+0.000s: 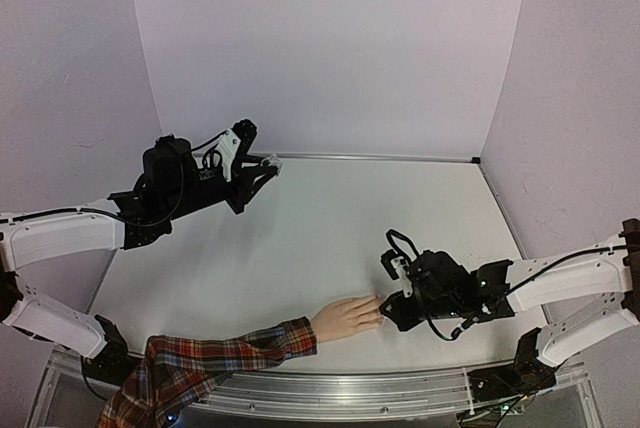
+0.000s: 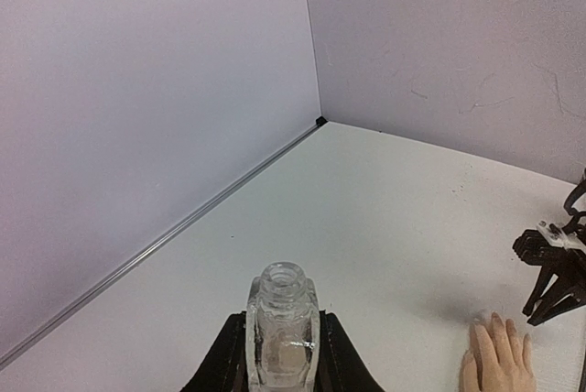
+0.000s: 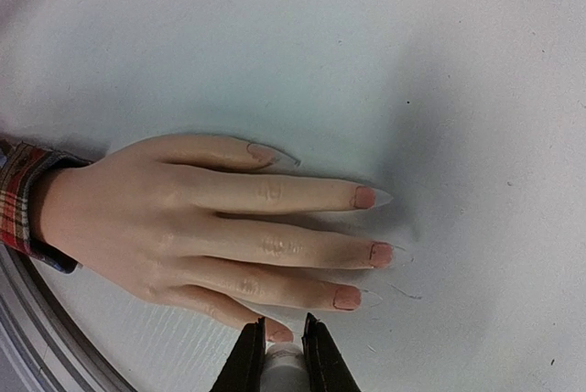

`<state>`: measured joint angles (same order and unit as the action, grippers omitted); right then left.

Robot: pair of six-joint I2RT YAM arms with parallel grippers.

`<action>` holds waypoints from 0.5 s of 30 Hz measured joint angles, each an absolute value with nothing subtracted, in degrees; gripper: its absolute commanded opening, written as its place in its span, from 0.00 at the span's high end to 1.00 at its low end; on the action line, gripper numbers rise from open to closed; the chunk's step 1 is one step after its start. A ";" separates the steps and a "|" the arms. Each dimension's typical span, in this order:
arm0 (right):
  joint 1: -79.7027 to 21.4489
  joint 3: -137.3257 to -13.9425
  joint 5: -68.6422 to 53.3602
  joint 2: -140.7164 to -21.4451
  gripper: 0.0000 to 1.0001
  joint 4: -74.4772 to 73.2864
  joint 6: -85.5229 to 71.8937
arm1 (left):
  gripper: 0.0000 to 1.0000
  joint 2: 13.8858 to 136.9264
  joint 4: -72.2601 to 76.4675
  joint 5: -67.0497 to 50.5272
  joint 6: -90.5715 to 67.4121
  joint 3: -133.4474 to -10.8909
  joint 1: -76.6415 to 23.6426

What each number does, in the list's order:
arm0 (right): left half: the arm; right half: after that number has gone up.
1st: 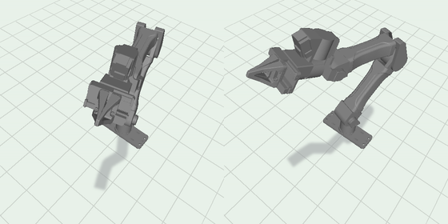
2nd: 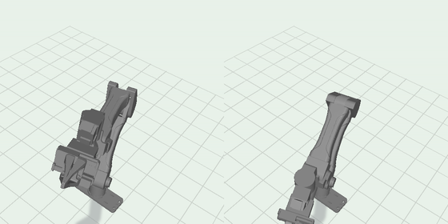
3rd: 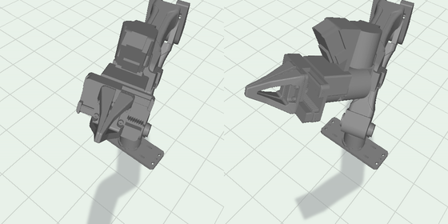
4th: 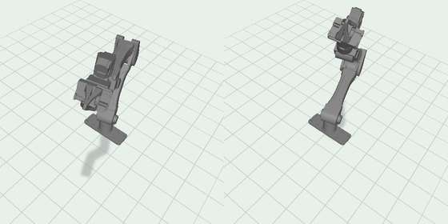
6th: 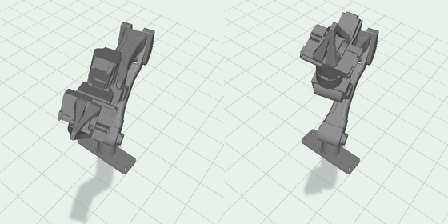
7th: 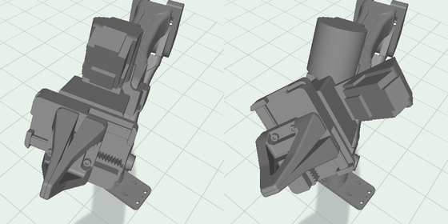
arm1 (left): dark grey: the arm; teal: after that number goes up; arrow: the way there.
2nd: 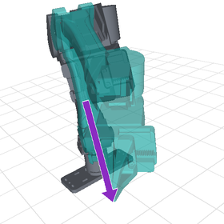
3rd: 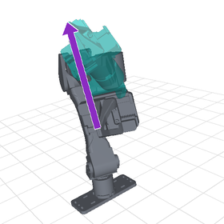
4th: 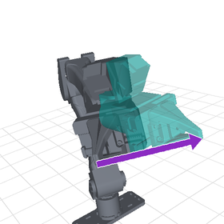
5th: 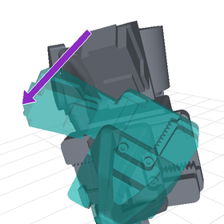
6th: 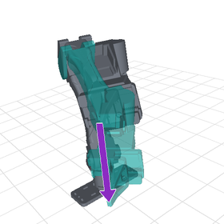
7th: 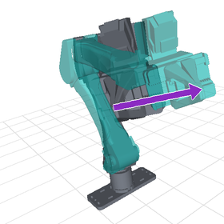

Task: Paint the nails

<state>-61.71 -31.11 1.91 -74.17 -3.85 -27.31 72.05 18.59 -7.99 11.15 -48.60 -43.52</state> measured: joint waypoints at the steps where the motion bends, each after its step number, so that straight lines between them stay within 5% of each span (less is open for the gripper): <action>1: -61.71 -31.12 1.91 -74.17 1.00 -3.83 -27.31 | 1.00 72.05 18.59 -7.99 11.14 -48.60 -43.55; 15: -61.71 -31.51 1.95 -76.22 1.00 -3.03 -27.36 | 1.00 72.05 18.59 -7.99 11.18 -48.58 -43.55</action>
